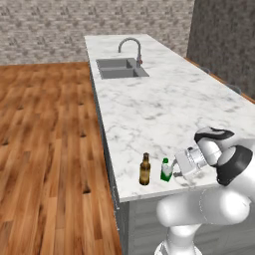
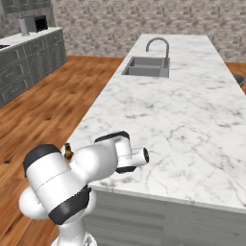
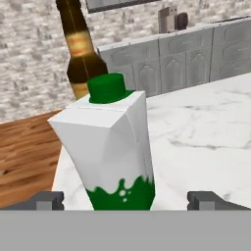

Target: Pick the milk, beer from the counter and place them in the open cabinet.

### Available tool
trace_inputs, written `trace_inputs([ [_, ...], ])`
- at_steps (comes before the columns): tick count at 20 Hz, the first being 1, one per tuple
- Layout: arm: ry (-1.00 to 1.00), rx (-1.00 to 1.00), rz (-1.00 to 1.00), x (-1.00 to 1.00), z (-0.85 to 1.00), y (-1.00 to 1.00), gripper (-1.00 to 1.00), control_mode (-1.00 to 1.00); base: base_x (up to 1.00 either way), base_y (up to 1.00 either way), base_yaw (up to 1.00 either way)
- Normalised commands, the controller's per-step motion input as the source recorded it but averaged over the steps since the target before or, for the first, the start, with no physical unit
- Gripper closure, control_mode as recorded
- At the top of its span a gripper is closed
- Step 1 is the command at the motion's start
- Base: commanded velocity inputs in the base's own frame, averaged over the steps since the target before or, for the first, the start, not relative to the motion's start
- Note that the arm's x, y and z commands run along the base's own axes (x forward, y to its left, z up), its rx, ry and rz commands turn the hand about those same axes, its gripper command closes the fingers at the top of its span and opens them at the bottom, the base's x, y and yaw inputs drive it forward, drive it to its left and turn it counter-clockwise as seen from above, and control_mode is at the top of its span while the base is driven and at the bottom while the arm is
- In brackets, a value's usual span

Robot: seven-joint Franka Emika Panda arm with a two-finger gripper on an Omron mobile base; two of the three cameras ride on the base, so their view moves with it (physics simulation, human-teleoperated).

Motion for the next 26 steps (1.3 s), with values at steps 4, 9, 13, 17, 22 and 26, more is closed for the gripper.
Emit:
trace_inputs([
  [4, 0.0, 0.0, 0.0, 0.1, -0.09, 0.11, -1.0, -1.0, 0.0, 0.0, 0.0],
  [9, 0.0, 0.01, 0.0, 0.03, -0.01, 0.16, -1.0, -1.0, 0.0, 0.0, 0.0],
  [13, 0.0, 0.02, 0.0, 0.0, 0.0, 0.13, -1.0, -1.0, 0.0, 0.0, 0.0],
  [17, 0.0, 0.02, 0.0, 0.0, 0.0, 0.11, -1.0, -1.0, 0.0, 0.0, 0.0],
  [22, 0.0, 0.02, 0.0, 0.0, 0.0, 0.09, -1.0, -1.0, 0.0, 0.0, 0.0],
  [26, 0.0, 0.03, 0.0, 0.0, 0.0, 0.22, -1.0, -1.0, 0.0, 0.0, 0.0],
])
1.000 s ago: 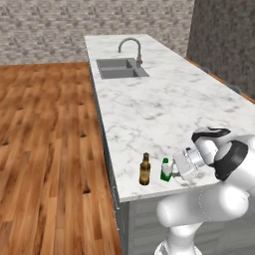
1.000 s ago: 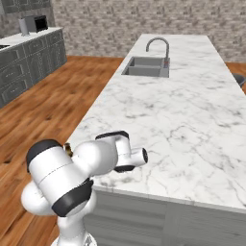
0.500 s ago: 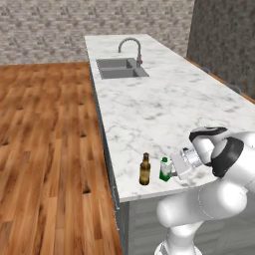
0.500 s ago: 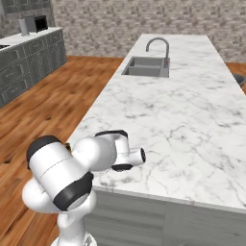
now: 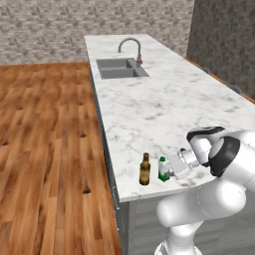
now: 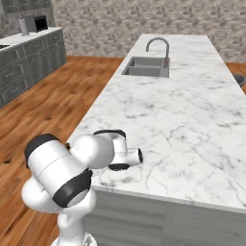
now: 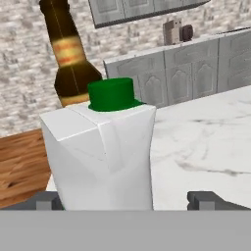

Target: Pick the milk, beer from the counter and place them in the open cabinet.

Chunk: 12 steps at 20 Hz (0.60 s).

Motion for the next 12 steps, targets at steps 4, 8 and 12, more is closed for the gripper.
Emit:
trace_inputs([
  [4, -0.02, 0.02, 0.01, 0.0, 0.0, 0.09, -1.0, -1.0, 0.0, 0.0, 0.0],
  [8, 0.0, 0.0, 0.0, 0.0, 0.0, 0.0, -1.0, -1.0, 0.0, 0.0, 0.0],
  [12, 0.0, 0.0, 0.0, 0.0, 0.0, 0.0, -1.0, -1.0, 0.0, 0.0, 0.0],
])
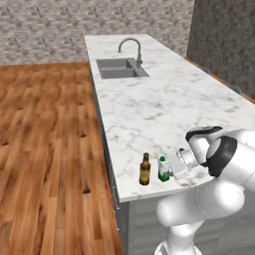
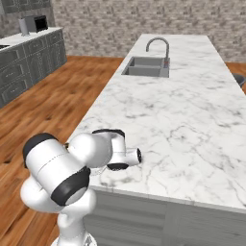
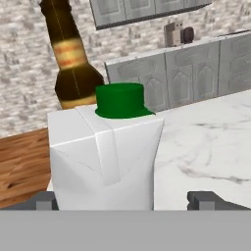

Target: Pick the milk, beer from the counter and place them in the open cabinet.

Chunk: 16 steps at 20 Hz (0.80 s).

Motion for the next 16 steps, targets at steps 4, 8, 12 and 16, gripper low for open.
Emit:
trace_inputs([
  [4, 0.0, 0.0, 0.0, 0.0, 0.0, 0.0, 1.0, -1.0, 0.0, 0.0, 0.0],
  [8, 0.0, 0.0, 0.0, 0.0, 0.0, 0.0, 1.0, -1.0, 0.0, 0.0, 0.0],
  [12, 0.0, 0.0, -0.01, -0.16, 0.05, 0.0, 1.0, -1.0, 0.0, 0.0, 0.0],
  [16, 0.02, 0.0, -0.13, -0.39, 0.64, -0.14, 1.0, -1.0, 0.0, 0.0, 0.0],
])
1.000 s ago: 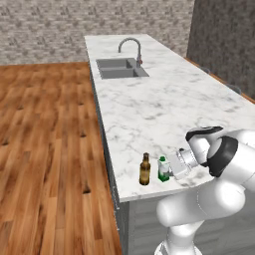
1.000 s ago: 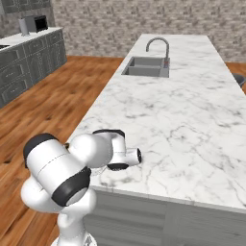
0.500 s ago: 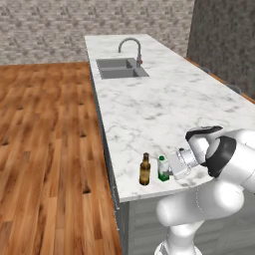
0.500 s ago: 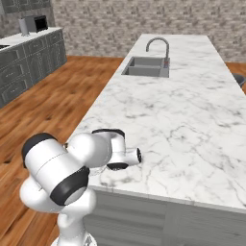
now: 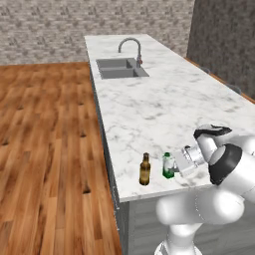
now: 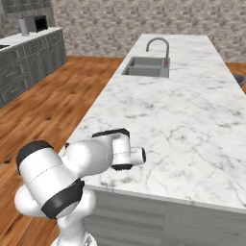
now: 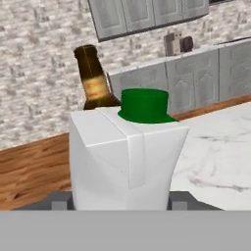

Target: Pick the milk, beer from the counter and place them in the open cabinet.

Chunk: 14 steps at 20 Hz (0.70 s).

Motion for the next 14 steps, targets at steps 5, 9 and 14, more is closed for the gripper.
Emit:
trace_inputs([
  [5, 0.01, 0.0, -0.17, -0.26, 0.99, -0.26, 1.0, -1.0, 0.0, 0.0, 0.0],
  [9, 0.07, -0.01, -0.19, -0.06, 0.96, -0.07, 1.0, -1.0, 0.0, 0.0, 0.0],
  [14, 0.09, -0.04, -0.21, -0.04, 0.97, 0.0, 1.0, -1.0, 0.0, 0.0, 0.0],
])
